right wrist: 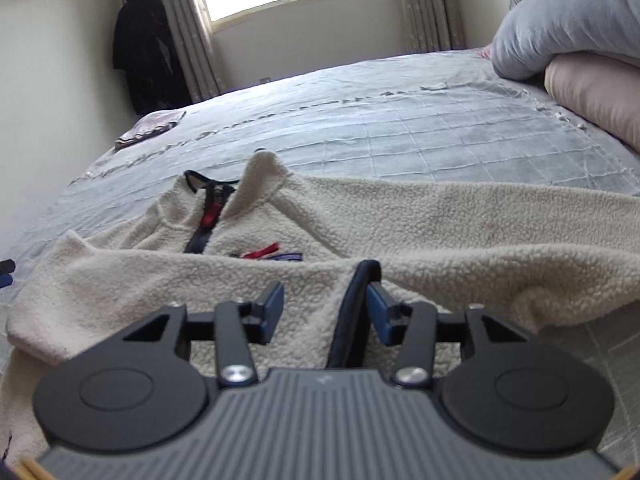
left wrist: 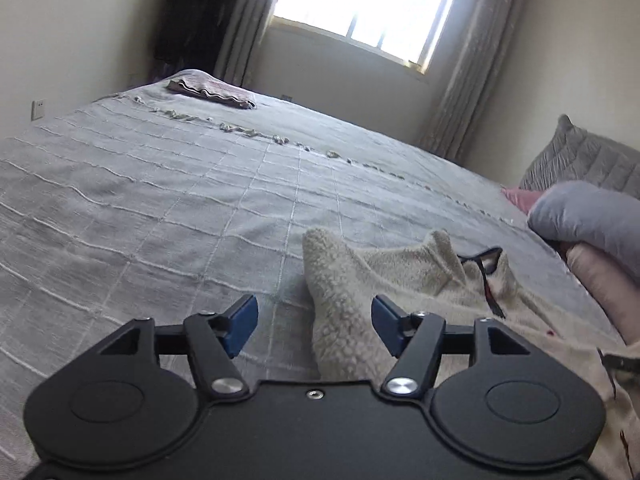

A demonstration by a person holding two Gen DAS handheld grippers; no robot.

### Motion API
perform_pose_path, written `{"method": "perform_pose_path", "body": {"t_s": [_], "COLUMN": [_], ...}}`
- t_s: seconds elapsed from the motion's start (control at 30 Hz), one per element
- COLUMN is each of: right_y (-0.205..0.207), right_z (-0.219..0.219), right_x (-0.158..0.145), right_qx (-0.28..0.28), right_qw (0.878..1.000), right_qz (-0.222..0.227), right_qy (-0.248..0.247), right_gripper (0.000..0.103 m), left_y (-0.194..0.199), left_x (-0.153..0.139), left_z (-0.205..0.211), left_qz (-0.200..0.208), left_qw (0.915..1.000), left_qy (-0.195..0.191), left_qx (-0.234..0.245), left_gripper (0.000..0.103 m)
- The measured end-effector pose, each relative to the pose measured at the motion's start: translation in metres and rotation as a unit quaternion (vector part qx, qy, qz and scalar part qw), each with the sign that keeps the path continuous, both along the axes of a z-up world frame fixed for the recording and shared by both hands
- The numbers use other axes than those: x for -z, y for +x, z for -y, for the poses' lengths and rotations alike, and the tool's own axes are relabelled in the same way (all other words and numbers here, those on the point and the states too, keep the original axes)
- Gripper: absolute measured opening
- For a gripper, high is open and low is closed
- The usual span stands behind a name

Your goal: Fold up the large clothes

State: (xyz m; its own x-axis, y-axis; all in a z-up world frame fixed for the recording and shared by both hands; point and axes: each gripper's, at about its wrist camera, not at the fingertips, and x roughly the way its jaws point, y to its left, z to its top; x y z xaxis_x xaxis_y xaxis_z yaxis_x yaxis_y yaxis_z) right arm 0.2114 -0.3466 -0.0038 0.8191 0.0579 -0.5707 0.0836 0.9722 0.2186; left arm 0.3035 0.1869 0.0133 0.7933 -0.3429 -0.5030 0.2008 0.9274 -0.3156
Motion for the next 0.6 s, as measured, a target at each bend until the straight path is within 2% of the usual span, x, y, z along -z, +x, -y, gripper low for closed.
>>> {"method": "perform_pose_path", "body": {"t_s": [0.1, 0.17, 0.3, 0.4, 0.47, 0.6], "right_y": [-0.004, -0.007, -0.015, -0.018, -0.018, -0.012], "right_z": [-0.009, -0.012, -0.016, -0.023, -0.03, -0.038], "right_x": [-0.002, -0.003, -0.002, 0.001, 0.003, 0.01], "right_qx": [-0.007, -0.006, -0.016, -0.033, -0.039, -0.041], "right_qw": [1.0, 1.0, 1.0, 0.999, 0.999, 0.999], "right_qz": [0.007, 0.009, 0.008, -0.005, -0.008, -0.018], "right_qy": [0.005, 0.015, 0.015, 0.009, -0.003, -0.003], "right_gripper": [0.047, 0.047, 0.047, 0.047, 0.047, 0.047], "left_y": [-0.011, -0.018, -0.037, -0.045, -0.044, -0.032], "left_x": [0.012, 0.021, 0.034, 0.043, 0.046, 0.048], "left_z": [-0.012, -0.015, -0.017, -0.006, 0.004, 0.023], "left_qz": [-0.016, -0.023, -0.02, -0.009, 0.003, 0.038], "left_qw": [0.9995, 0.9994, 0.9965, 0.9911, 0.9874, 0.9813], "left_qy": [-0.006, 0.006, 0.027, 0.088, 0.124, 0.163], "left_qx": [0.026, 0.026, 0.077, 0.1, 0.098, 0.095], "left_gripper": [0.062, 0.06, 0.06, 0.06, 0.06, 0.059]}}
